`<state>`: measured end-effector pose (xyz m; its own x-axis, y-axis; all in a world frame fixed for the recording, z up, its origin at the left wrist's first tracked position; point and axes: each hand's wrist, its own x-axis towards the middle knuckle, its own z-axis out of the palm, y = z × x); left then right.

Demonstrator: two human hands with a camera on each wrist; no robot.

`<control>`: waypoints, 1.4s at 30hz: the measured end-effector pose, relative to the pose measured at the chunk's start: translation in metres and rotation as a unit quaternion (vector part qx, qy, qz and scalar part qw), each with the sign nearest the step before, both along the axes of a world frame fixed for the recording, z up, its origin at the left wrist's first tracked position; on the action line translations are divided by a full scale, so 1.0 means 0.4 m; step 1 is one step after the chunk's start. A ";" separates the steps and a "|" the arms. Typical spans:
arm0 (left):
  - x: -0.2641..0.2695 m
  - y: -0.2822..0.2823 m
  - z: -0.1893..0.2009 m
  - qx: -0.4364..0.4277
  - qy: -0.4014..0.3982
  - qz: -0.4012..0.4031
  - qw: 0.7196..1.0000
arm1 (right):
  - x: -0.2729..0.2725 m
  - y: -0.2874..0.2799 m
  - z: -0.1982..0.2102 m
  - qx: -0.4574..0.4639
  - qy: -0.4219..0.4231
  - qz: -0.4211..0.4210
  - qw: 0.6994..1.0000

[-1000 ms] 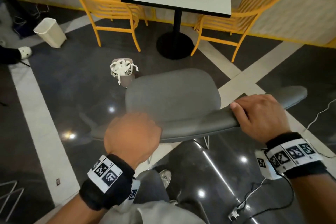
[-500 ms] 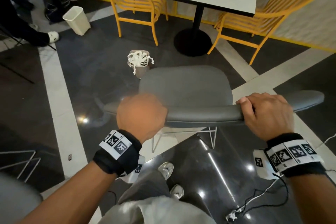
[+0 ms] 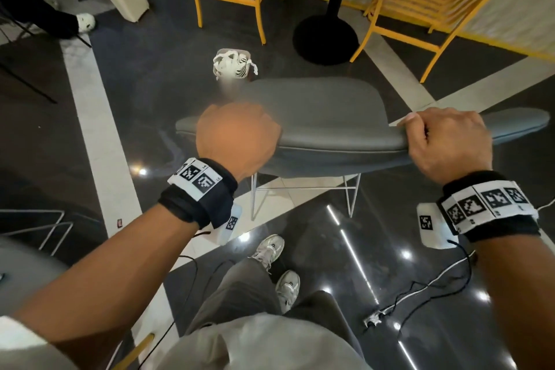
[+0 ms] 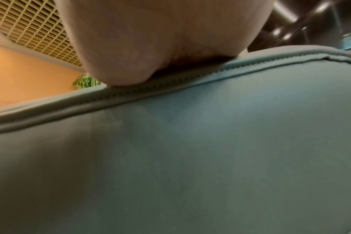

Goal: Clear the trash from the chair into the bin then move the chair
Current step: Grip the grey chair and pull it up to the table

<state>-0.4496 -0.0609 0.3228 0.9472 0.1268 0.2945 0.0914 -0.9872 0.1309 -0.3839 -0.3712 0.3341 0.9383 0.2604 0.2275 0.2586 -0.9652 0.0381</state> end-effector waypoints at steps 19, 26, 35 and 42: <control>0.001 0.063 -0.007 0.008 -0.047 -0.060 0.997 | -0.056 0.055 0.013 0.009 -0.016 -0.023 1.000; 0.022 0.191 -0.010 0.011 -0.034 -0.078 0.996 | -0.152 0.133 0.015 0.021 -0.025 0.015 0.999; 0.010 0.280 0.032 -0.001 0.042 -0.057 0.997 | -0.166 0.045 0.023 0.018 0.022 -0.022 0.999; 0.015 0.241 0.009 0.038 0.019 -0.068 0.997 | -0.151 0.061 0.016 0.064 -0.011 -0.067 0.996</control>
